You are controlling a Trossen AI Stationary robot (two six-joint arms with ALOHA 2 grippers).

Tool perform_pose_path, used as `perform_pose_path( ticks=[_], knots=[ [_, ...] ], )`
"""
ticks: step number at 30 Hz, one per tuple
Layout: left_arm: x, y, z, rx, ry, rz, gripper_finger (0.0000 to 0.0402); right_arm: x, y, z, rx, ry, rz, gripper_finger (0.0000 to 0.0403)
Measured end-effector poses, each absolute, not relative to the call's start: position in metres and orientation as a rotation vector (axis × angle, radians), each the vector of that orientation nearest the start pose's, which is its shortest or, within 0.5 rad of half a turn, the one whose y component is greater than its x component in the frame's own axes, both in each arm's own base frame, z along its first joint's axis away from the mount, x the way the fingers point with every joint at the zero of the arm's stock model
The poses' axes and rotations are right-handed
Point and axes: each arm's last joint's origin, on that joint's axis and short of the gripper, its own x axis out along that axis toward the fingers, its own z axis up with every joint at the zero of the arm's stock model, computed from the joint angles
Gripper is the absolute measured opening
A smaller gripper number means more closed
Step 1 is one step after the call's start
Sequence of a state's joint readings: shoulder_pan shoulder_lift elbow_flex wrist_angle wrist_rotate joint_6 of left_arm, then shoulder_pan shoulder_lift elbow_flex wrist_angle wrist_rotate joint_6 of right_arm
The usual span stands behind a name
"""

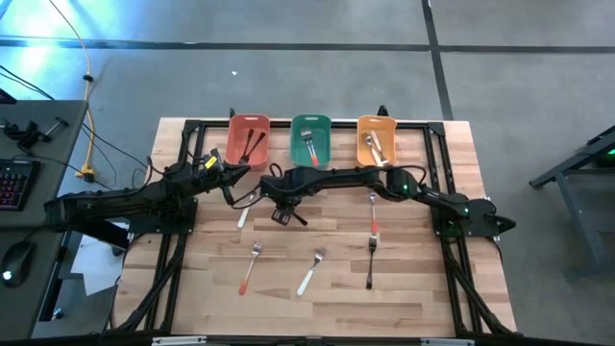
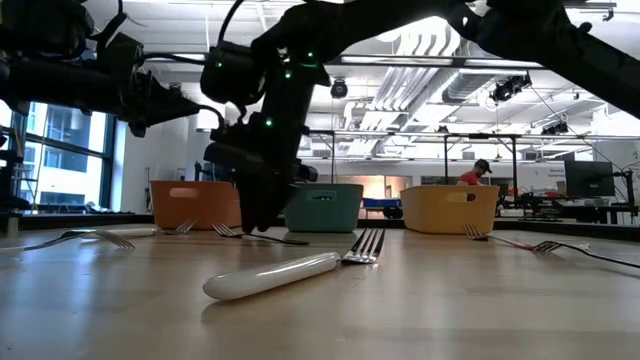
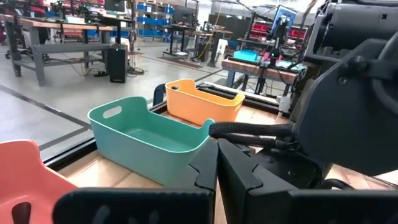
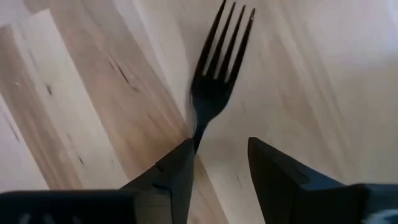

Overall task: Sort silverware by color (type)
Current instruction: Put the top black fork into the orange bin

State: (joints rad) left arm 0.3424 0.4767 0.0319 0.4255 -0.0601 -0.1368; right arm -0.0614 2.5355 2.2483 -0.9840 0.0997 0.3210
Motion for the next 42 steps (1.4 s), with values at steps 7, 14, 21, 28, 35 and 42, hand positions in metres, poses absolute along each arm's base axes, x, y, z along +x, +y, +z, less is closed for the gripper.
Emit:
perform_pose_path(
  ticks=[7, 14, 21, 28, 35, 42],
  knots=[
    [0.1210, 0.0450, 0.1715, -0.138, -0.008, 0.403, 0.0000, 0.5155, -0.0360, 0.1443, 0.271, 1.238, -0.301, 0.0060],
    [0.1210, 0.0450, 0.1714, -0.138, -0.007, 0.403, 0.0000, 0.5157, -0.0372, 0.1437, 0.271, 1.241, -0.270, 0.0003],
    [0.1210, 0.0450, 0.1713, -0.138, -0.006, 0.403, 0.0000, 0.5180, -0.0385, 0.1428, 0.290, 1.214, -0.292, 0.0049],
    [0.1210, 0.0450, 0.1712, -0.139, -0.006, 0.403, 0.0000, 0.5196, -0.0388, 0.1425, 0.313, 1.195, -0.303, 0.0112],
    [0.1210, 0.0449, 0.1712, -0.139, -0.006, 0.403, 0.0000, 0.5220, -0.0386, 0.1453, 0.321, 1.178, -0.300, 0.0119],
    [0.1210, 0.0449, 0.1712, -0.139, -0.006, 0.403, 0.0000, 0.5249, -0.0370, 0.1509, 0.323, 1.159, -0.293, 0.0119]
  ],
)
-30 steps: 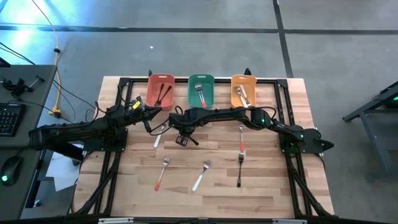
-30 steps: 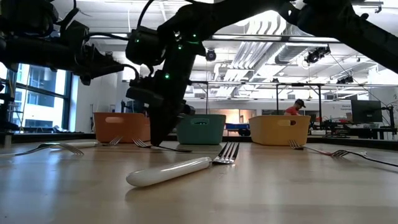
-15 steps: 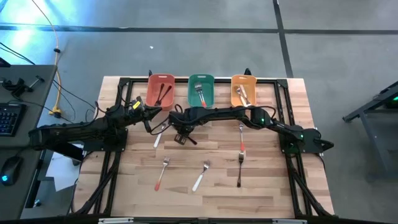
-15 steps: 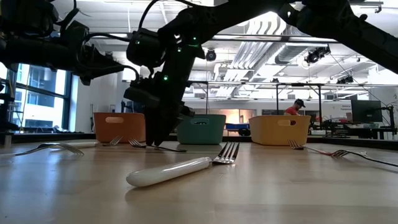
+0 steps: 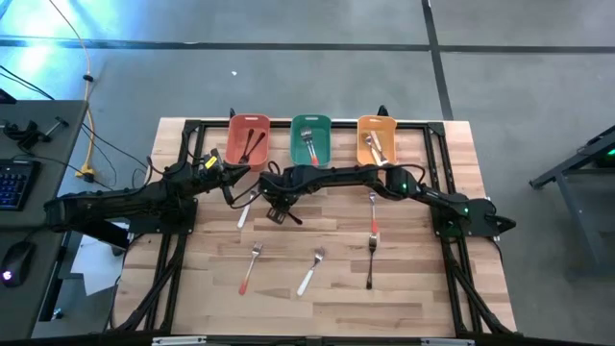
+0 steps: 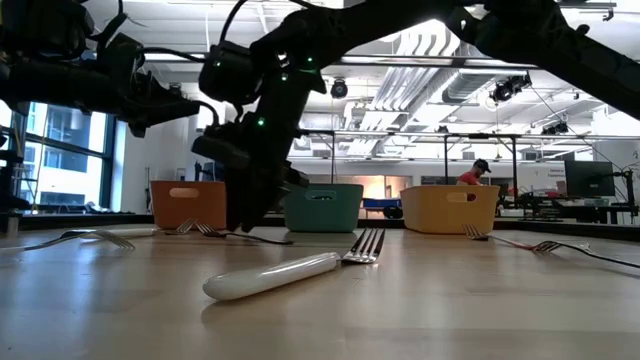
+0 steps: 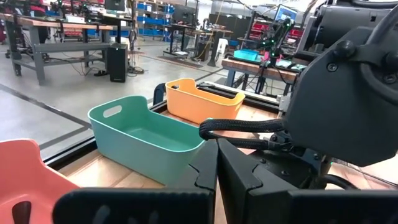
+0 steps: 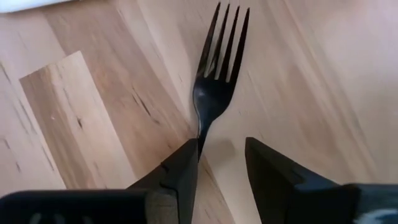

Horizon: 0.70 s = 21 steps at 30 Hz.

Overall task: Sort silverware by color (type)
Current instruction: Put the top black fork into the orange bin

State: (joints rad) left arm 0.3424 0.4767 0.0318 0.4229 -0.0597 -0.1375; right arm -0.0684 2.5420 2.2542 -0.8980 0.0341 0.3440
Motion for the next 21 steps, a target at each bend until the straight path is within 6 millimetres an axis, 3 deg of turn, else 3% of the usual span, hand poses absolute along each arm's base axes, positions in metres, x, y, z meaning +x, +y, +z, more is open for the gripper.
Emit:
perform_pose_path(
  ticks=[8, 13, 21],
  knots=[
    [0.121, 0.045, 0.171, -0.139, -0.005, 0.403, 0.0000, 0.528, -0.028, 0.152, 0.319, 1.131, -0.293, 0.0119],
    [0.121, 0.045, 0.171, -0.140, -0.005, 0.402, 0.0000, 0.526, -0.028, 0.142, 0.299, 1.139, -0.301, 0.0110],
    [0.121, 0.045, 0.171, -0.140, -0.006, 0.403, 0.0000, 0.525, -0.034, 0.138, 0.259, 1.129, -0.262, 0.0015]
  ],
)
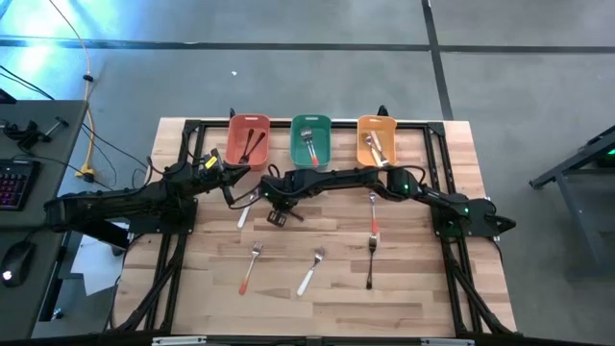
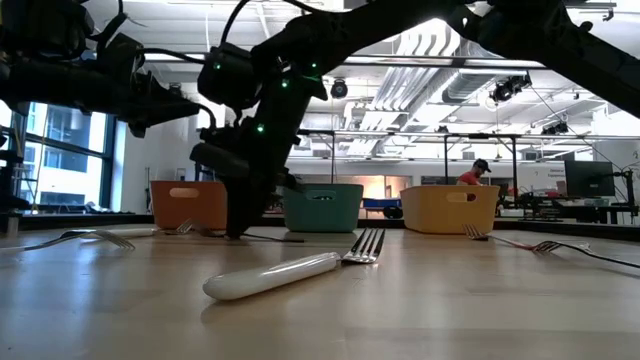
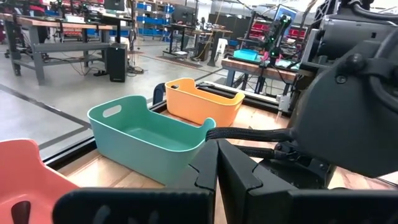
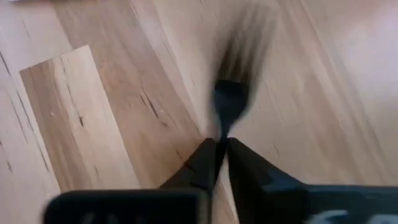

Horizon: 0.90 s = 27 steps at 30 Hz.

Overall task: Sort silverware by color (type)
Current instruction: Put the top black fork into the orange bin

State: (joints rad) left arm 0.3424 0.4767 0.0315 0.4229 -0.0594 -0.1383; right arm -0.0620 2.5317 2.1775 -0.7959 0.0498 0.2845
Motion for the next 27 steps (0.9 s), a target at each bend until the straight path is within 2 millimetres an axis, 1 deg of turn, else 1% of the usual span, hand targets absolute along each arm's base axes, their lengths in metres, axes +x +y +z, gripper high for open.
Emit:
perform_pose_path(
  ticks=[2, 5, 10, 13, 18, 22, 24, 27],
  knots=[
    [0.121, 0.045, 0.171, -0.140, -0.006, 0.403, 0.0000, 0.527, -0.037, 0.139, 0.258, 1.119, -0.241, 0.0006],
    [0.121, 0.045, 0.171, -0.140, -0.006, 0.403, 0.0000, 0.531, -0.046, 0.141, 0.296, 1.075, -0.202, 0.0008],
    [0.121, 0.045, 0.171, -0.139, -0.006, 0.403, 0.0000, 0.535, -0.060, 0.144, 0.322, 1.011, -0.200, 0.0002],
    [0.121, 0.045, 0.171, -0.139, -0.006, 0.403, 0.0000, 0.534, -0.064, 0.149, 0.323, 0.995, -0.200, 0.0001],
    [0.121, 0.045, 0.171, -0.139, -0.004, 0.403, 0.0000, 0.533, -0.066, 0.167, 0.315, 0.956, -0.194, 0.0001],
    [0.121, 0.045, 0.171, -0.139, -0.005, 0.402, 0.0000, 0.530, -0.069, 0.189, 0.317, 0.910, -0.191, 0.0000],
    [0.121, 0.045, 0.171, -0.139, -0.005, 0.402, 0.0000, 0.528, -0.075, 0.201, 0.331, 0.878, -0.205, 0.0000],
    [0.121, 0.045, 0.171, -0.139, -0.006, 0.402, 0.0000, 0.528, -0.088, 0.210, 0.359, 0.804, -0.245, 0.0000]
  ],
)
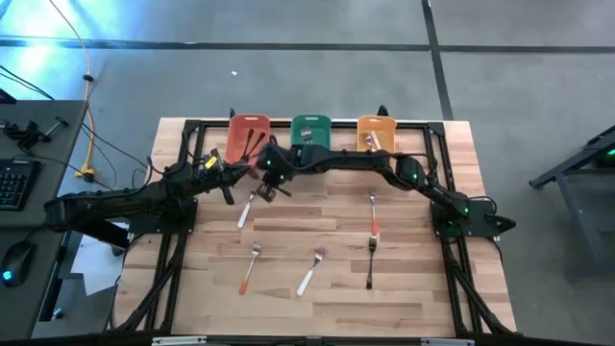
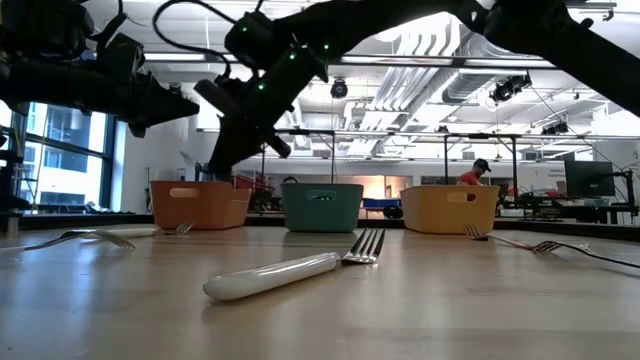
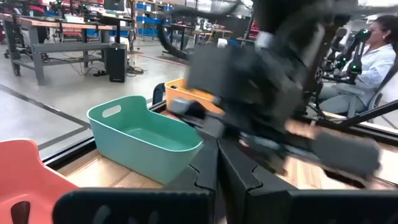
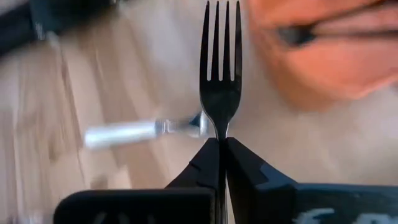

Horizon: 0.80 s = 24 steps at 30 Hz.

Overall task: Sort silverware by color (type)
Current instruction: Put the top black fork into the orange bin

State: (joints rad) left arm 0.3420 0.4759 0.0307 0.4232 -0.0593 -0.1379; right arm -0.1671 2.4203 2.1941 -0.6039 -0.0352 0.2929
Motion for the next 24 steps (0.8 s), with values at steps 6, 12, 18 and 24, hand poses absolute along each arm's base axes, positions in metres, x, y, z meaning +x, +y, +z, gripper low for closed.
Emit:
perform_pose_path(
  ticks=[6, 12, 18, 24],
  knots=[
    [0.120, 0.044, 0.173, -0.137, -0.024, 0.402, 0.0000, 0.533, -0.122, 0.228, 0.458, 0.590, -0.260, 0.0000],
    [0.118, 0.044, 0.175, -0.135, -0.045, 0.401, 0.0000, 0.534, -0.162, 0.245, 0.561, 0.350, -0.306, 0.0000],
    [0.118, 0.044, 0.176, -0.141, -0.051, 0.402, 0.0000, 0.539, -0.194, 0.218, 0.691, 0.241, -0.362, 0.0000],
    [0.118, 0.044, 0.176, -0.141, -0.051, 0.404, 0.0000, 0.546, -0.203, 0.186, 0.760, 0.212, -0.377, 0.0000]
  ],
)
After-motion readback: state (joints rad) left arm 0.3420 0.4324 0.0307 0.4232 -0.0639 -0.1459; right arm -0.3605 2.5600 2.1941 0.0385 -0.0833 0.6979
